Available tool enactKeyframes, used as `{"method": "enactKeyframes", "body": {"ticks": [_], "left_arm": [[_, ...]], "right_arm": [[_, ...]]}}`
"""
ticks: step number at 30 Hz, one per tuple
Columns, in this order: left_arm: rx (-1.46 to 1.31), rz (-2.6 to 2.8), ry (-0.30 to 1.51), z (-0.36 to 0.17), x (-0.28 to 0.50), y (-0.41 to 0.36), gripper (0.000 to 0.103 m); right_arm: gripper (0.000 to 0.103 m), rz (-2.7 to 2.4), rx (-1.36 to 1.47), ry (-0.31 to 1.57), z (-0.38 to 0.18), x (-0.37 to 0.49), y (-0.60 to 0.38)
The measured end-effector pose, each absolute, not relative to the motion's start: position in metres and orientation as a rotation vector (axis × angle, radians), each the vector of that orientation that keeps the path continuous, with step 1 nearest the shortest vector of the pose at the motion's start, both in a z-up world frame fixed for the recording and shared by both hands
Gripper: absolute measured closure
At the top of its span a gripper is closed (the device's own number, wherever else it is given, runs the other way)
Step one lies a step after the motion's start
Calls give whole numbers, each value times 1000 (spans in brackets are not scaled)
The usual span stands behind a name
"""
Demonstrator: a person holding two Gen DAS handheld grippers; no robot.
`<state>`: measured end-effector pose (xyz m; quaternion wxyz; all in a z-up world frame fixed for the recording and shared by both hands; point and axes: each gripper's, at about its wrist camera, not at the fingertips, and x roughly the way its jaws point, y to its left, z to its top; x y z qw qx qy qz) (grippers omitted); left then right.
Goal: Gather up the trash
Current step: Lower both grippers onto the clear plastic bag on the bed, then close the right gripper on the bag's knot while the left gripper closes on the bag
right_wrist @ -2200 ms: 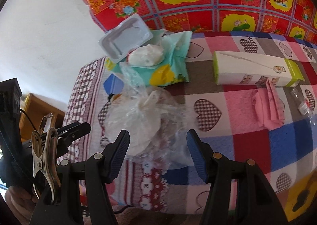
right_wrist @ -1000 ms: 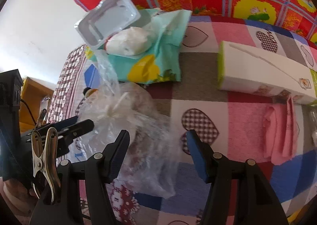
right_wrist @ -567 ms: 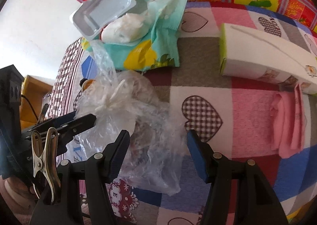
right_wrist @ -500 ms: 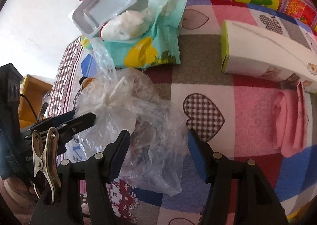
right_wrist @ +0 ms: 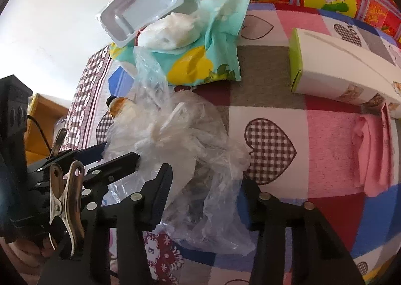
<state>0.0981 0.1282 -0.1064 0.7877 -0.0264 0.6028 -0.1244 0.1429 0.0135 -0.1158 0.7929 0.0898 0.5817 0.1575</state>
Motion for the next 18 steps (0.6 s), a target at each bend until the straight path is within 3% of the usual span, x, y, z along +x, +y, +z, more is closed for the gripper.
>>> {"method": "enactKeyframes", "body": {"ticks": [7,9,12,18], "left_arm": [[-88,-278,1289,-106,95,131,61],[-91,-281,1282,-103,92,136,71],[-90,-300,1271,-99,90,140,80],[-71,-343,1249,-89,80,148,86]], "right_arm": [[81,294,239,1231,-120,142,9],[85,290,247,1228,-120,145,10],[90,282,265,1225,-120,144,9],[93,268,304,1198,-113,133,12]]}}
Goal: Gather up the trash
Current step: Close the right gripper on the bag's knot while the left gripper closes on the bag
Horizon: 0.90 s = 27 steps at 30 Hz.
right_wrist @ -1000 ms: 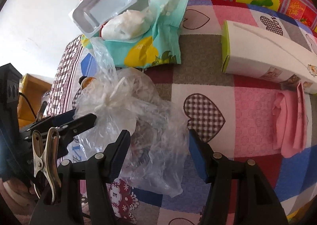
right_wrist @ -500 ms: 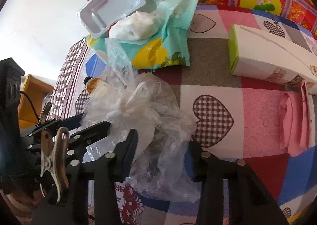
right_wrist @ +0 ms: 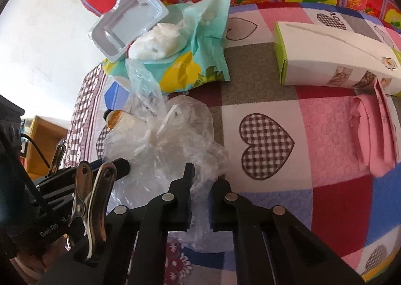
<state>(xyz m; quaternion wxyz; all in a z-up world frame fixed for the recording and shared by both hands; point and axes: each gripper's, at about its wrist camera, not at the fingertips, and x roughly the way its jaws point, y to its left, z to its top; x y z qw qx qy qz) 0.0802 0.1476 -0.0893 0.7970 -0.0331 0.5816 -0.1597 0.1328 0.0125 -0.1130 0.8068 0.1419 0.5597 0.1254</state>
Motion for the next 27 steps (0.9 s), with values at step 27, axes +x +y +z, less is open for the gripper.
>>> {"method": "enactKeyframes", "body": {"ticks": [27], "left_arm": [[-147,-234,1119,-25,17,170,89]], "right_arm": [[94,434,275,1054,-42,81,11]]}}
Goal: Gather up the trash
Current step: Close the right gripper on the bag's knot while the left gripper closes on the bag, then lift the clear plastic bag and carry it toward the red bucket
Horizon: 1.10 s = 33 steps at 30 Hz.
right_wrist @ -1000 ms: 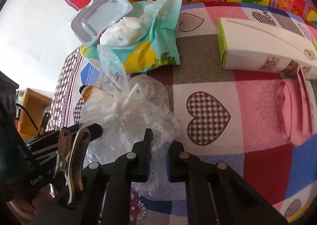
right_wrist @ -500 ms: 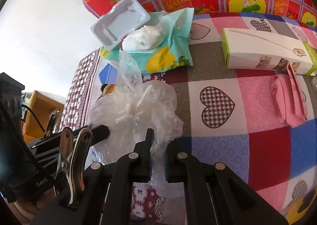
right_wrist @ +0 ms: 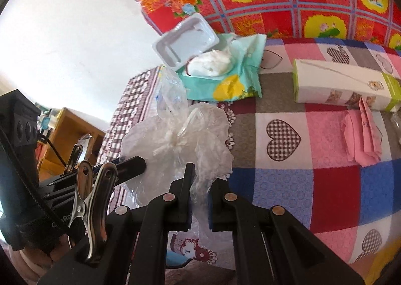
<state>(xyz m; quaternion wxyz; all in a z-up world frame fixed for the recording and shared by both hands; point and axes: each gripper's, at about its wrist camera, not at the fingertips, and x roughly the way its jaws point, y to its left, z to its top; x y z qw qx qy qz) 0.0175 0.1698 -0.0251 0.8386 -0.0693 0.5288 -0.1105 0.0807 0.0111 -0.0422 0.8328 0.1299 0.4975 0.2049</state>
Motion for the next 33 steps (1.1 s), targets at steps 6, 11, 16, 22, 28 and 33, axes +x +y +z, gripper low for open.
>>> {"method": "enactKeyframes", "body": {"ticks": [6,11,16,22,28,33], "left_arm": [[-176,-192,1087,-17,7,177,89],[-191,-161,1067,-11,0,184,89],[-190,-136,1050,-5,-6,188,89],[-206,-102,1026,3,-13,200,89],[-219,-74,1010,8,-16,216,89],[-227,-60,1008,10,-16,231,89]], "right_arm": [[94,487,268,1034,-34,75,16],[94,522,261,1028,-29,72,19],[94,554,248,1013,-23,69,25],[94,593,232,1005,-17,70,37],[94,627,210,1002,-13,71,54],[94,639,205,1005,-12,74,68]]}}
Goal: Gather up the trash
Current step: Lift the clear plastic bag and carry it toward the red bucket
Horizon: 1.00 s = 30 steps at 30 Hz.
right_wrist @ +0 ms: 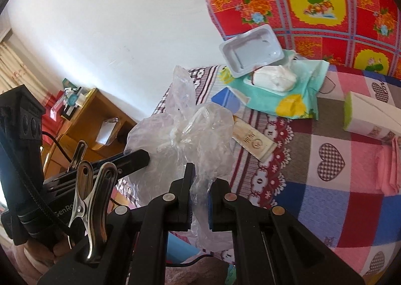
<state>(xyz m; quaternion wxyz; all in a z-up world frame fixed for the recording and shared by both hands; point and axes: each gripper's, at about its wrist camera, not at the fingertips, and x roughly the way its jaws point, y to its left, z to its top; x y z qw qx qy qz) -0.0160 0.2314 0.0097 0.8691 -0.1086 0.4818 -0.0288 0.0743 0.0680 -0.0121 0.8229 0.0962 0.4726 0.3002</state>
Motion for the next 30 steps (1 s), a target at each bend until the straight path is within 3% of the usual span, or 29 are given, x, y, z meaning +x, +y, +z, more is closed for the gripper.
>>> {"method": "enactKeyframes", "body": {"ticks": [30], "left_arm": [[-299,11,994,14,-7,336,89]], "right_arm": [[94,700,146,1035,-8,92,172]]}}
